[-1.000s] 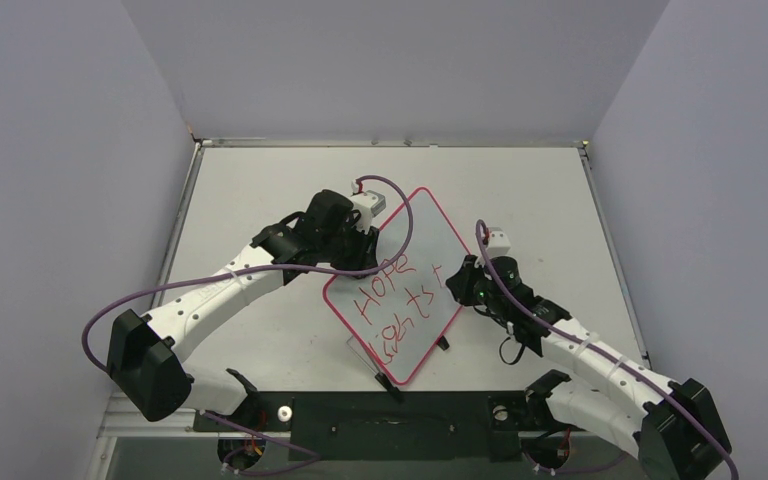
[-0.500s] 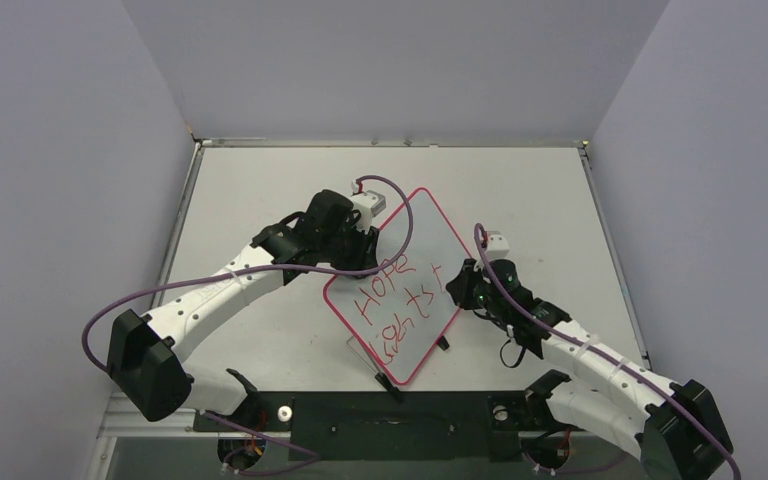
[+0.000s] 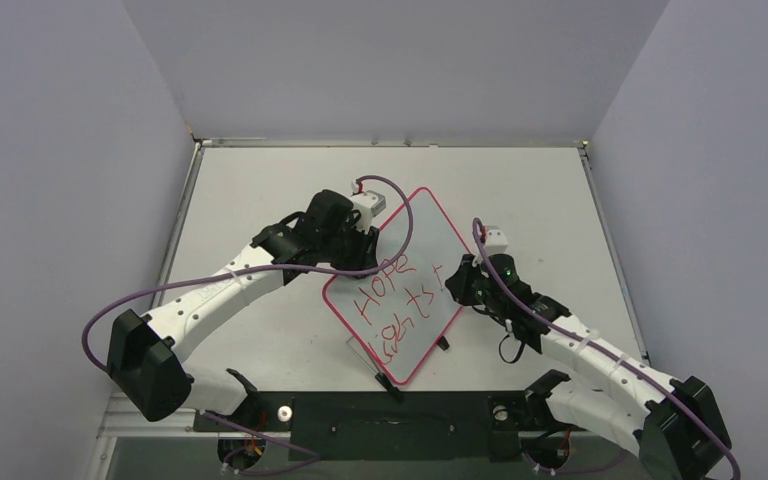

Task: Write a sentence on the whiteboard

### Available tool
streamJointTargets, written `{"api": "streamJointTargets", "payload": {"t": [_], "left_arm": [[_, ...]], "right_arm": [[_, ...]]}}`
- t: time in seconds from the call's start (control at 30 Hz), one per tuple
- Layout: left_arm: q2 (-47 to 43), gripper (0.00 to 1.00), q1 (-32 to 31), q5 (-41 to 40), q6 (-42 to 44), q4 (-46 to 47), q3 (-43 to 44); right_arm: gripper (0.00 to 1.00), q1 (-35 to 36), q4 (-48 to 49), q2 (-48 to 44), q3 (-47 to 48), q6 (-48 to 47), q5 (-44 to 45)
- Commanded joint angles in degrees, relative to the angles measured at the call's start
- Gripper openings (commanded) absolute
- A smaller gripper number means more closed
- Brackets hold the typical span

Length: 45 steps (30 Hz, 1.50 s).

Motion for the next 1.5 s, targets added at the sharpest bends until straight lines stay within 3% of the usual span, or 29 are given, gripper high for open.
{"api": "streamJointTargets", "payload": {"t": [0.0, 0.57, 1.13, 1.47], "left_arm": [[1.2, 0.00, -0.3, -11.8, 10.7, -6.7, -1.8], [1.0, 0.00, -0.3, -11.8, 10.7, -6.6, -1.8], [0.8, 0.00, -0.3, -11.9, 10.7, -6.6, -1.9], [0.6, 0.00, -0.3, -11.8, 10.8, -6.5, -1.9]], "right_arm": [[0.00, 0.4, 1.3, 1.0, 4.1, -0.9, 0.7], [0.00, 0.0, -0.6, -0.6, 6.2, -2.1, 5.4], [0.00, -2.6, 5.4, 10.7, 17.0, -2.6, 6.1], [0.00, -3.2, 6.3, 13.0, 15.6, -2.6, 5.6]]}}
